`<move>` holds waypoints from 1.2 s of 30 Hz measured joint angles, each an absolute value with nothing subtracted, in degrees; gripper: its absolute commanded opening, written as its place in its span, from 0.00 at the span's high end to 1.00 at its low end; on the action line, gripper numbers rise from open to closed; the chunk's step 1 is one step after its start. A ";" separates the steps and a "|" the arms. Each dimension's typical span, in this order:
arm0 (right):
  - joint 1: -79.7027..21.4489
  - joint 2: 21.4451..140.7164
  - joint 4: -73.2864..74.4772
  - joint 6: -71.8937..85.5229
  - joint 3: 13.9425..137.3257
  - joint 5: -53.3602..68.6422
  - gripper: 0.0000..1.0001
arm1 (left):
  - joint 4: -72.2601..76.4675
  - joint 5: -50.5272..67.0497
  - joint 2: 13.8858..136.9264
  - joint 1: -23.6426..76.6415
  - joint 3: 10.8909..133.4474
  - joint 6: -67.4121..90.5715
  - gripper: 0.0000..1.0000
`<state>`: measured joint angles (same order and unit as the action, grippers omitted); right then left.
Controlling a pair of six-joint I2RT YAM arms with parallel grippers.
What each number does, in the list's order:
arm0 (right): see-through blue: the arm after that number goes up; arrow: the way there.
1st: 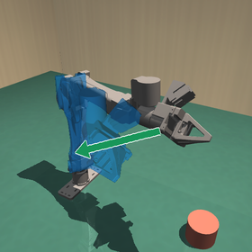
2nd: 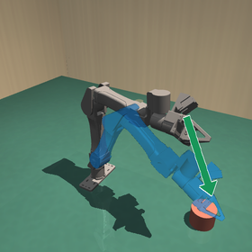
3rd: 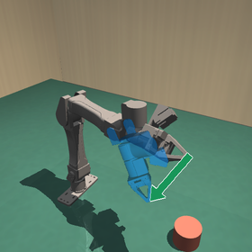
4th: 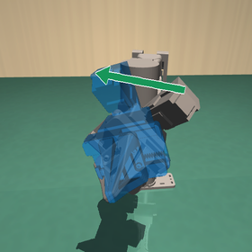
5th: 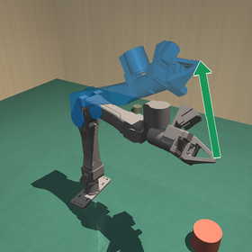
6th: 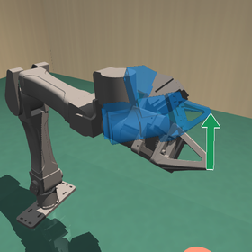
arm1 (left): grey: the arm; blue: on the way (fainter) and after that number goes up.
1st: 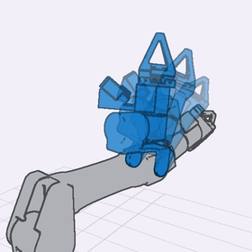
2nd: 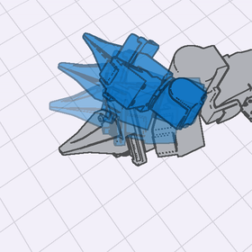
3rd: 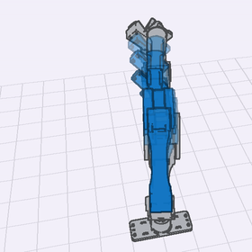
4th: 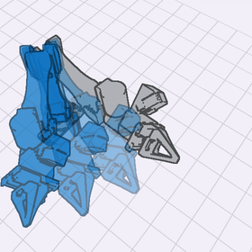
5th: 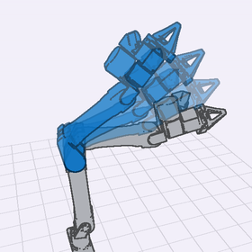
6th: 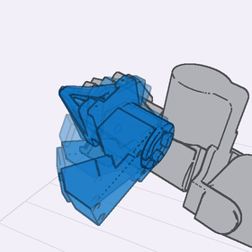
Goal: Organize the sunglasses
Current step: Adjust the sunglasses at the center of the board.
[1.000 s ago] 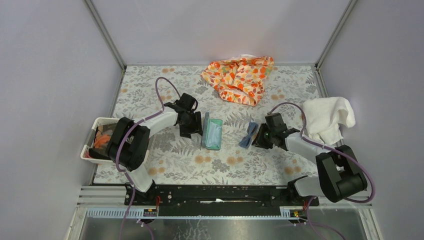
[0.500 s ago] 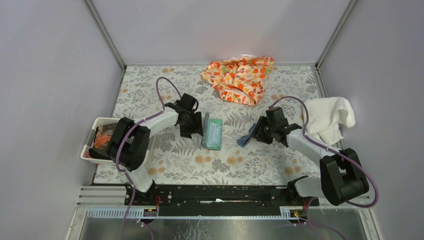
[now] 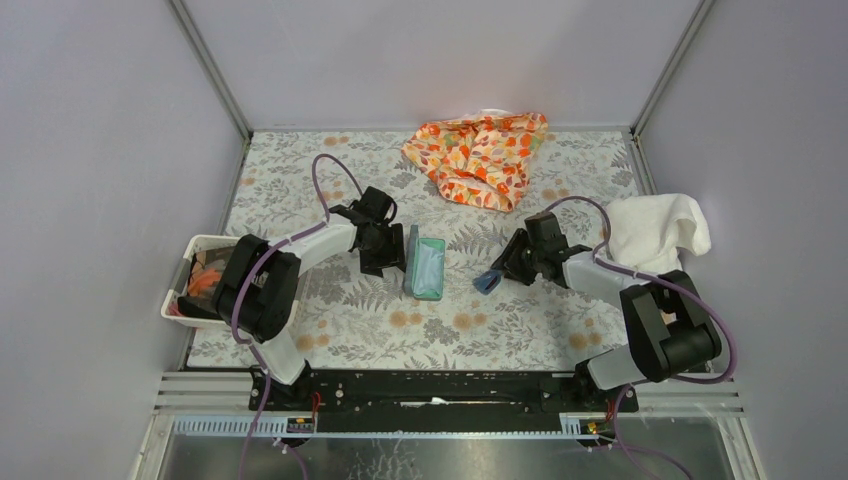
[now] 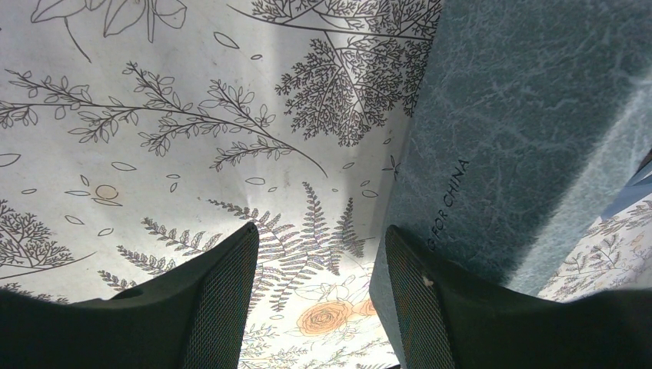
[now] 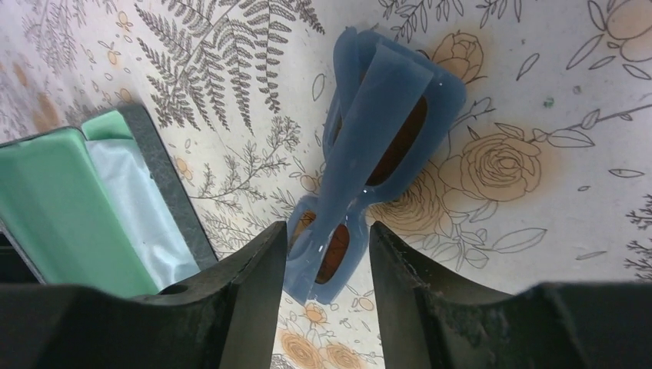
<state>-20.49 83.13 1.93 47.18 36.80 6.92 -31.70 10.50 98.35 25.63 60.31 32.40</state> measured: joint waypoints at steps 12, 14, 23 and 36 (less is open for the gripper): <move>-20.49 85.78 -1.26 49.36 37.47 6.92 0.76 | -31.70 10.52 98.35 25.63 60.31 32.38 0.34; -20.49 85.89 -1.28 49.36 37.47 6.90 0.83 | -31.73 10.50 98.35 25.63 60.31 32.38 0.33; -20.49 85.21 2.48 46.41 40.40 5.58 1.00 | -31.70 10.52 98.35 25.65 60.31 32.36 0.33; -23.33 88.36 29.39 29.82 59.92 -11.35 1.00 | -31.70 10.52 98.43 25.74 60.31 32.23 0.33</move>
